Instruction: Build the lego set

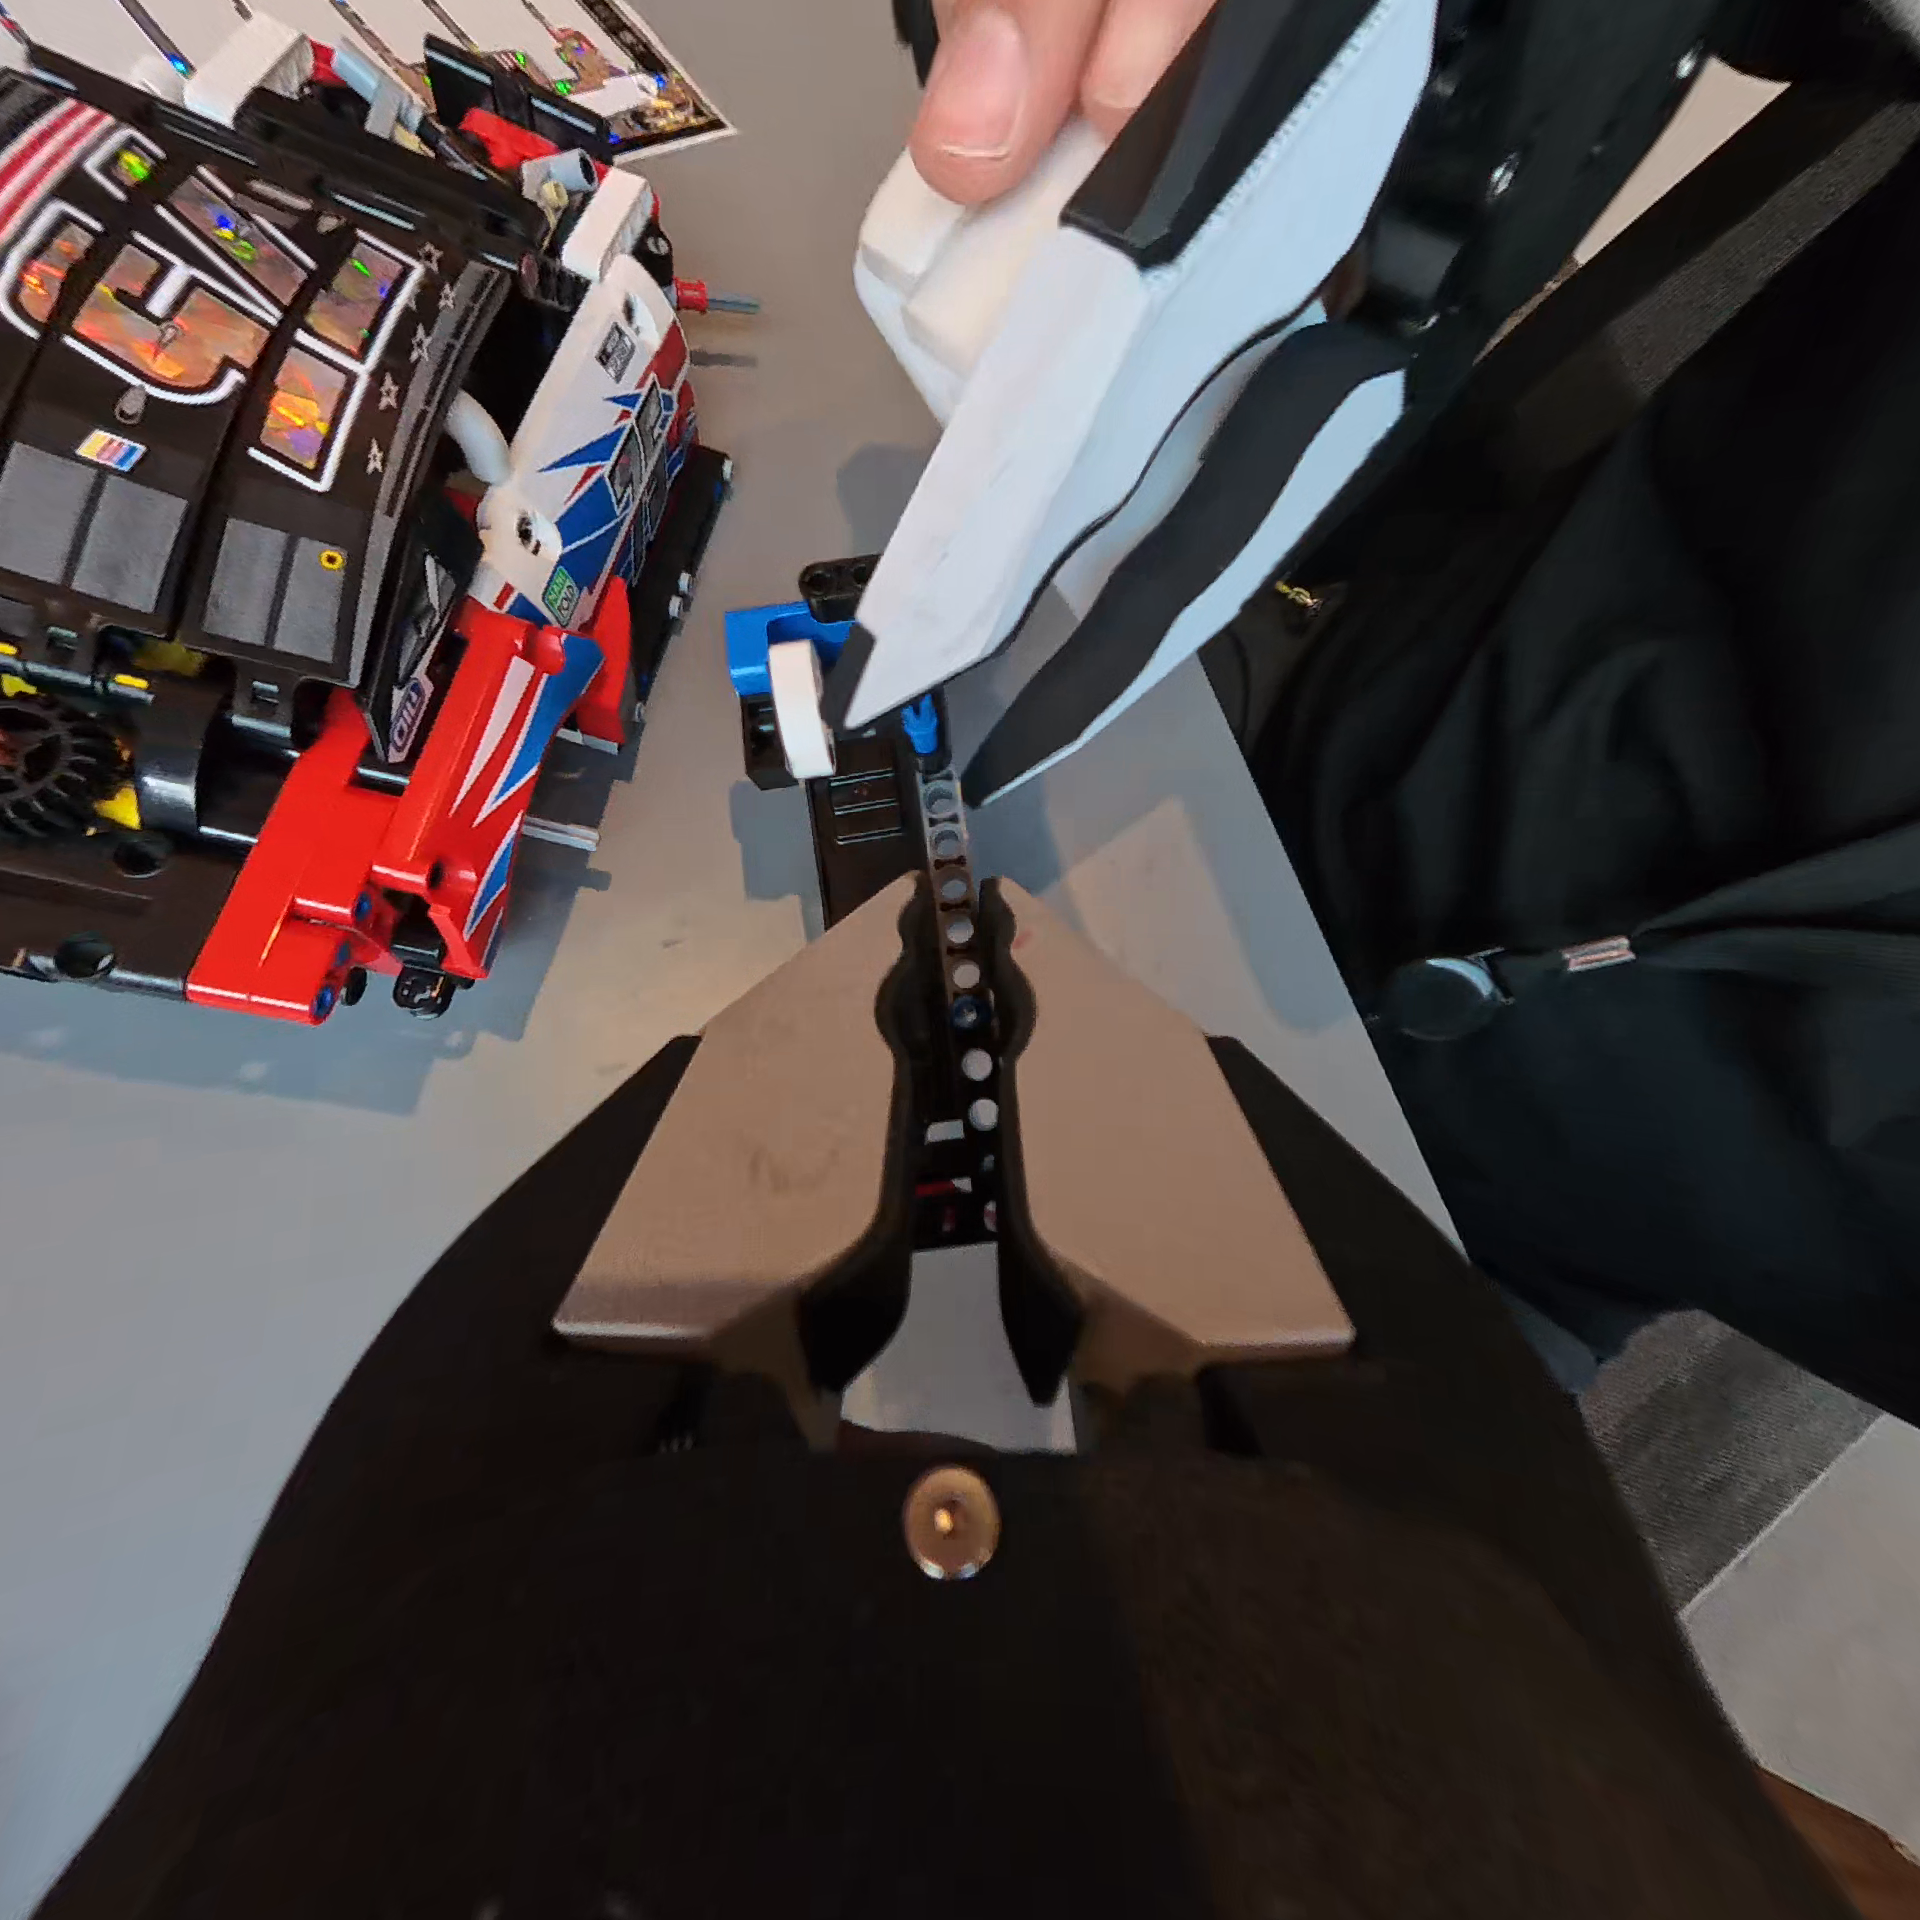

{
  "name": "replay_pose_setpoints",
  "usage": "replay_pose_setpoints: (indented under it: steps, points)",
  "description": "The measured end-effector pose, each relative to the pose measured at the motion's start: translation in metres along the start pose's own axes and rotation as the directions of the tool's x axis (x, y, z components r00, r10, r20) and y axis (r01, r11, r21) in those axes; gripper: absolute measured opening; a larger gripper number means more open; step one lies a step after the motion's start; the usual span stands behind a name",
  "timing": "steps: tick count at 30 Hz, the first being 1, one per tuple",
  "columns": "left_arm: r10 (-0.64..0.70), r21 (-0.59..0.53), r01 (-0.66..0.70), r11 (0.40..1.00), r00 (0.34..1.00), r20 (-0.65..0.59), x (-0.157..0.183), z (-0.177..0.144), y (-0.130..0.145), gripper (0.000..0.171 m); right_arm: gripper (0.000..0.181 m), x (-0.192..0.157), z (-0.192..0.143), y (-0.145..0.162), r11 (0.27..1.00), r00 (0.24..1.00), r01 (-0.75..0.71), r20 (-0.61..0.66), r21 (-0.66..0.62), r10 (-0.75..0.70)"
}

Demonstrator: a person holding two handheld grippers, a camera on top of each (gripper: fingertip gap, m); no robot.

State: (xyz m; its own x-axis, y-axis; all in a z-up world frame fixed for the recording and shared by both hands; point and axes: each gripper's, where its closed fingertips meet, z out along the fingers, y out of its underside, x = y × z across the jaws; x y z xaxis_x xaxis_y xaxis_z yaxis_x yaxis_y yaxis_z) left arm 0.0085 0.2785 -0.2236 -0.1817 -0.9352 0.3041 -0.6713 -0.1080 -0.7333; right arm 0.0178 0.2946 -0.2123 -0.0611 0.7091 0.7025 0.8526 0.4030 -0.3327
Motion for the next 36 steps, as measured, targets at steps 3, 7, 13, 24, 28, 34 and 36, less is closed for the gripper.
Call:
replay_pose_setpoints:
  steps: [3,7,13,24,28,34,36]
  points:
    - [-0.008,-0.016,0.008,1.0,1.0,-0.016,0.001,0.003,0.003,0.006,0.037,-0.005,0.003,0.002,1.0,0.999,0.027,0.046,0.004,-0.027]
    - [-0.024,-0.025,0.023,0.999,0.999,-0.021,-0.001,0.007,0.006,0.006,0.034,-0.007,0.006,0.005,0.996,0.994,0.088,0.068,0.005,-0.088]
    - [-0.115,0.013,0.116,0.993,0.991,-0.074,-0.004,0.005,0.006,0.006,0.036,-0.004,0.014,0.008,0.96,0.961,0.276,0.042,-0.049,-0.274]
    - [-0.149,-0.002,0.149,0.989,0.987,-0.061,-0.009,0.008,0.011,0.005,0.034,-0.009,0.024,0.011,0.983,0.978,0.184,0.106,-0.023,-0.181]
    - [-0.146,-0.008,0.146,0.989,0.989,-0.023,-0.012,0.01,0.01,0.005,0.033,-0.009,0.026,0.014,0.987,0.982,0.161,0.102,-0.018,-0.158]
    - [-0.156,-0.012,0.156,0.988,0.988,-0.014,-0.013,0.011,0.013,0.004,0.032,-0.01,0.026,0.013,0.979,0.979,0.204,0.03,-0.03,-0.203]
    - [-0.163,-0.008,0.163,0.987,0.987,-0.016,-0.013,0.012,0.013,0.004,0.032,-0.011,0.026,0.013,0.978,0.978,0.207,0.025,-0.021,-0.206]
